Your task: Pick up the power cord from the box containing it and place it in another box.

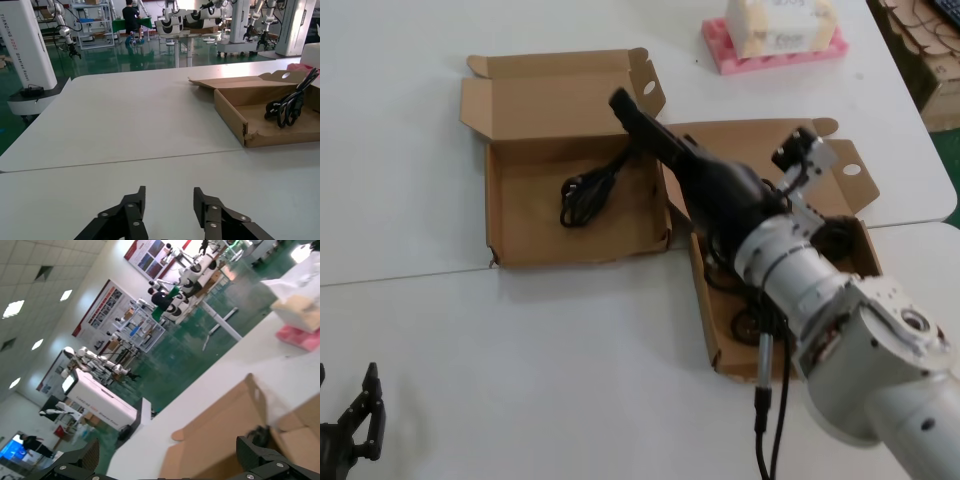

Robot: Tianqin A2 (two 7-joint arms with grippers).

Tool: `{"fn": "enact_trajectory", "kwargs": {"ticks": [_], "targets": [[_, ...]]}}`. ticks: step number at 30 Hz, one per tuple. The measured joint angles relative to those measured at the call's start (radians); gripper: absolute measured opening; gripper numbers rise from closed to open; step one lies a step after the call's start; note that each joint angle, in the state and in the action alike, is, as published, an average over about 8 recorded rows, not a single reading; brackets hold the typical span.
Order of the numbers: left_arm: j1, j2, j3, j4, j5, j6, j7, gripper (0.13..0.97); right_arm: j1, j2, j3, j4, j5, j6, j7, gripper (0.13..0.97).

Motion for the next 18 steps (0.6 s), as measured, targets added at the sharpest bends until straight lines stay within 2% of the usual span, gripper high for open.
{"fn": "enact_trajectory", "kwargs": {"ticks": [8,9,17,18], "targets": [[0.000,0.000,0.000,0.000,0.000,0.000,0.000,0.444,-0.110,0.002,0.073,0.051,-0.084,-0.002,0.000,0.966],[0.000,0.000,0.000,0.000,0.000,0.000,0.000,0.444,-0.123,0.002,0.082,0.057,-0.094,-0.002,0.000,0.966],[0.000,0.000,0.000,0.000,0.000,0.000,0.000,0.657,-0.233,0.004,0.155,0.107,-0.177,-0.004,0.000,0.966],[0.000,0.000,0.000,0.000,0.000,0.000,0.000,0.657,-0.246,0.004,0.164,0.114,-0.188,-0.004,0.000,0.966]]}}
